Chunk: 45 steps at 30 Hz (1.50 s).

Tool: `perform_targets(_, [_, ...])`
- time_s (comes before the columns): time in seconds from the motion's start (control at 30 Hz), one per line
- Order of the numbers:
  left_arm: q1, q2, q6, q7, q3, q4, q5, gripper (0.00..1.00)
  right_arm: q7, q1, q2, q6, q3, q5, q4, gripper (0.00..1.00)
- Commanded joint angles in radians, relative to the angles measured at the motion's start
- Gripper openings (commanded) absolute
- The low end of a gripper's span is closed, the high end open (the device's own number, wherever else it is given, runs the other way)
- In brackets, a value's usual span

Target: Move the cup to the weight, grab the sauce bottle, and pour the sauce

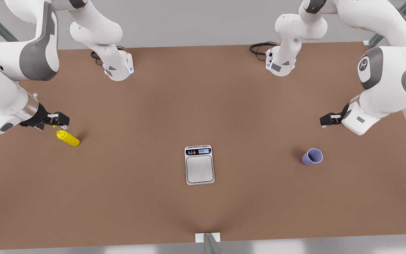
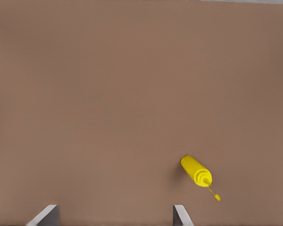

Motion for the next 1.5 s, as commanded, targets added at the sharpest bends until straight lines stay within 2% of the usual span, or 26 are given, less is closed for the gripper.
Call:
perform_targets(0.0, [0.0,0.001,-0.001,-0.001,0.0,0.0,0.008,1.0,-0.001,0.002,0.001,0.0,-0.001,0.001,0.002,1.0])
perform_targets(0.1, [0.024,0.1,0.038,-0.02,0.012,-0.017,0.015,1.0,0.005,0.002,0.002,0.0,-0.001,0.005,0.002,1.0])
perform_targets(0.2, [0.086,0.212,0.189,-0.003,0.025,-0.032,-0.006,1.0,0.002,0.004,0.004,-0.002,0.0,0.001,0.002,1.0])
perform_targets(0.23, [0.102,0.208,0.294,0.006,0.025,-0.129,-0.035,1.0,0.002,0.004,0.004,-0.002,0.0,0.002,0.002,1.0])
perform_targets(0.33, [0.125,0.209,0.455,0.023,0.025,-0.285,-0.048,1.0,0.005,0.002,0.005,-0.003,0.0,0.007,0.002,1.0])
perform_targets(0.5, [0.159,0.226,0.585,0.051,0.025,-0.417,-0.086,1.0,0.003,0.002,0.005,-0.005,0.0,0.008,0.002,1.0])
perform_targets(0.67, [0.161,0.249,0.696,0.081,0.025,-0.503,-0.084,1.0,0.005,0.002,0.007,-0.005,0.0,0.008,0.0,1.0])
perform_targets(0.93, [0.168,0.312,0.753,0.081,0.023,-0.503,-0.084,1.0,0.012,0.004,0.005,-0.008,0.0,0.008,0.002,1.0])
perform_targets(0.97, [0.168,0.312,0.753,0.08,0.022,-0.503,-0.084,0.83,0.012,0.004,0.004,-0.008,0.0,0.008,0.0,1.0])
perform_targets(1.0, [0.168,0.312,0.753,0.077,0.022,-0.503,-0.084,0.56,0.014,0.004,0.004,-0.008,0.0,0.008,0.002,1.0])
perform_targets(1.03, [0.168,0.312,0.746,0.077,0.018,-0.502,-0.084,0.4,0.012,0.004,0.004,-0.008,0.0,0.008,0.0,1.0])
perform_targets(1.1, [0.168,0.307,0.74,0.068,0.017,-0.5,-0.086,0.4,0.014,0.004,0.004,-0.008,0.0,0.008,0.002,1.0])
perform_targets(1.17, [0.168,0.306,0.74,0.065,0.015,-0.5,-0.088,0.27,0.016,0.004,0.004,-0.009,0.0,0.008,0.0,1.0])
perform_targets(1.2, [0.168,0.306,0.737,0.065,0.015,-0.5,-0.106,0.25,0.016,0.004,0.002,-0.009,0.002,0.008,0.0,1.0])
perform_targets(1.47, [0.167,0.321,0.746,0.065,0.005,-0.503,-0.106,0.21,0.012,0.004,0.004,-0.017,0.002,0.01,0.0,1.0])
